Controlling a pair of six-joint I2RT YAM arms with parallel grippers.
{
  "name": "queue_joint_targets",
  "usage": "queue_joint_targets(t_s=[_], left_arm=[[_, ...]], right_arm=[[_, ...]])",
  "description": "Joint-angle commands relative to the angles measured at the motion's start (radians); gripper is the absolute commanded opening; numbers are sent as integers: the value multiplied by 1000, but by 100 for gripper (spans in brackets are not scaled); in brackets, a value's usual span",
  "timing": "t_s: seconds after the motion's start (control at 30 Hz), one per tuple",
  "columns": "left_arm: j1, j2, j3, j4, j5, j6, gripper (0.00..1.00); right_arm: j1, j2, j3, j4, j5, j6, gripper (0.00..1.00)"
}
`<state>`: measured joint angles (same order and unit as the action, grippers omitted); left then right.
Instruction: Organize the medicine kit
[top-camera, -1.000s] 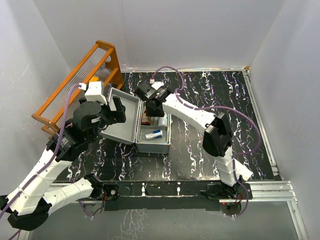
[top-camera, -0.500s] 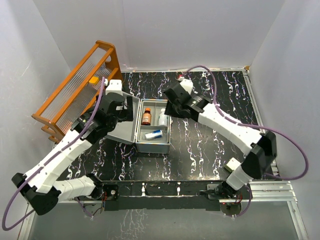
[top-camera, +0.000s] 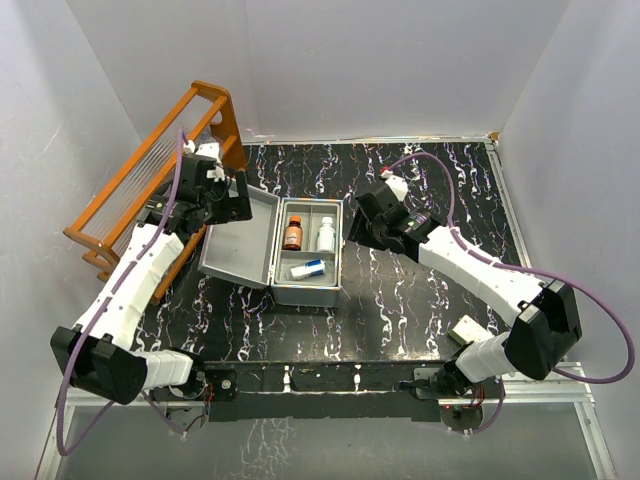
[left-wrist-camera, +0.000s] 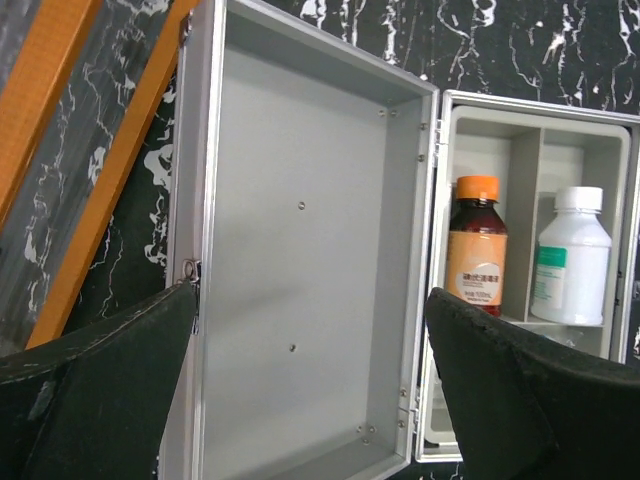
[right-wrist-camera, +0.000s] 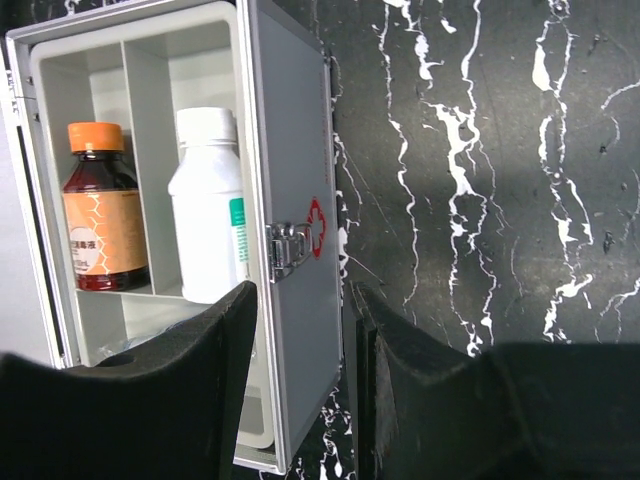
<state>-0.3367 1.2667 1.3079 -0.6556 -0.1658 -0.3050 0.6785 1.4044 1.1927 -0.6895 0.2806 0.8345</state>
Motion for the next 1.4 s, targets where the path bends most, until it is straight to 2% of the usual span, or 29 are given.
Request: queue_joint_targets(t_s=[0.0, 0.33, 0.6, 1.07, 1.37], left_arm=[[83, -16, -36, 17, 118, -27, 99], [152, -99, -122, 42, 133, -59, 99], [215, -86, -165, 54, 358, -68, 99], [240, -75, -228, 66, 232, -11, 99], [241, -79, -231, 83, 429, -57, 99]], right_arm=[[-11, -28, -9, 102, -38, -35, 38], [-25, -17, -38, 134, -69, -45, 38], [-34, -20, -48, 152, -98, -24, 37], [-37, -14, -41, 161, -110, -19, 37], [-37, -5, -35, 164, -115, -18, 37]])
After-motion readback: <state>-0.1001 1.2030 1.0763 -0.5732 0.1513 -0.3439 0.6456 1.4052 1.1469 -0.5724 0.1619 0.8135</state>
